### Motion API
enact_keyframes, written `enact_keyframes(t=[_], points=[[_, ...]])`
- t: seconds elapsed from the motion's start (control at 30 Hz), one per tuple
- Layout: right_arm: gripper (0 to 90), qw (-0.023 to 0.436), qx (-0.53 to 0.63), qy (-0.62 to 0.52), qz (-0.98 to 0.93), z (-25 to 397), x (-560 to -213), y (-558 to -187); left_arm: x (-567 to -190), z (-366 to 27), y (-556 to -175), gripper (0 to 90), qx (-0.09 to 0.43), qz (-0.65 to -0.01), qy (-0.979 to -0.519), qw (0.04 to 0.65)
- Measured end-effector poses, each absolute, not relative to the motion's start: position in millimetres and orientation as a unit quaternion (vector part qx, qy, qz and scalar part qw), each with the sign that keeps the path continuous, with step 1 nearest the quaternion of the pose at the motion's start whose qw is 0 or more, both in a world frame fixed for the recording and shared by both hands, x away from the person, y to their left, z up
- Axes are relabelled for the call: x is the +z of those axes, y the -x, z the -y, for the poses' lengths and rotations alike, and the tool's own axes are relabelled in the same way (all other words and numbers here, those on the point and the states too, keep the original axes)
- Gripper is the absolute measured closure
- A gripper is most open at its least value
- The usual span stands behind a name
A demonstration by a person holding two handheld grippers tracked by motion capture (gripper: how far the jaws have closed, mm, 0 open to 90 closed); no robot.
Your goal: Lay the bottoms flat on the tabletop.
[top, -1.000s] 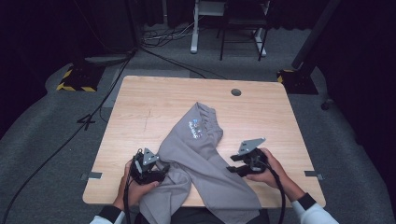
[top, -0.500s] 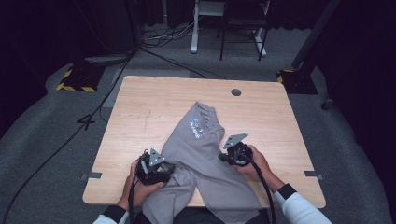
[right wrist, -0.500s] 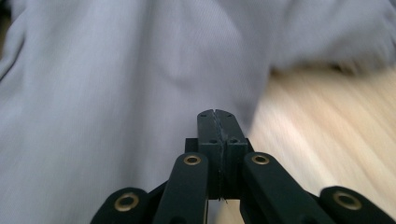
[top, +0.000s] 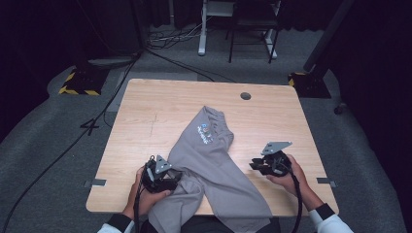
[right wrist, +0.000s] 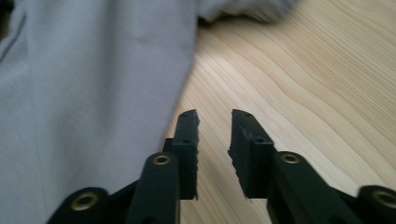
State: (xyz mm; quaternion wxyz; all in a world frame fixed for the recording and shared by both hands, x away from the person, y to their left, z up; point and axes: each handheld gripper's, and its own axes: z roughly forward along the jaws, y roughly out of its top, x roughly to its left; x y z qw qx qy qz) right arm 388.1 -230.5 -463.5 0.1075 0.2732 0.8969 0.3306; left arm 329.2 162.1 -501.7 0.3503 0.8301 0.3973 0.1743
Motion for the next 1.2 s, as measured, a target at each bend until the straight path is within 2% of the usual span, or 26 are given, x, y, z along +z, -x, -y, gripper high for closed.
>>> enact_keyframes(t=[0.13,0.2,0.33,0.4,0.47,0.6,0.67,0.8,0.97,1.1,1.2], points=[[61.6,0.101,0.336,-0.252,-0.902,204.3,-469.5,-395.7,-501.6,-160.4,-328.3,31.3,0.169,-0.389,-0.835,0.351],[54.1,0.104,0.334,-0.251,-0.903,192.6,-471.9,-401.3,-502.0,-158.7,-327.2,31.3,0.169,-0.389,-0.833,0.354],[48.5,0.102,0.327,-0.252,-0.905,174.2,-479.1,-410.9,-501.9,-157.1,-326.2,31.4,0.172,-0.384,-0.835,0.353],[48.8,0.098,0.323,-0.260,-0.905,167.9,-482.8,-415.7,-501.5,-156.7,-326.1,31.3,0.170,-0.380,-0.838,0.352],[53.1,0.092,0.320,-0.264,-0.905,163.8,-485.6,-418.2,-501.5,-156.5,-325.9,31.3,0.171,-0.379,-0.839,0.351],[81.9,0.092,0.312,-0.247,-0.913,160.2,-482.5,-412.4,-501.5,-156.2,-325.5,31.2,0.175,-0.380,-0.838,0.351],[88.3,0.101,0.296,-0.240,-0.919,163.9,-480.5,-405.7,-501.8,-155.5,-324.7,31.2,0.177,-0.382,-0.836,0.352],[89.5,0.094,0.282,-0.251,-0.921,191.9,-474.4,-396.2,-501.8,-155.9,-324.9,31.1,0.173,-0.388,-0.834,0.352],[89.5,0.128,0.281,-0.336,-0.890,261.3,-465.6,-395.8,-501.9,-157.2,-325.8,31.2,0.169,-0.396,-0.831,0.352],[89.6,0.180,0.256,-0.387,-0.867,303.6,-461.0,-396.3,-501.9,-156.9,-325.4,31.2,0.170,-0.402,-0.829,0.351],[89.5,0.179,0.237,-0.419,-0.858,323.1,-463.2,-397.2,-501.7,-155.9,-324.8,31.2,0.170,-0.408,-0.826,0.350]])
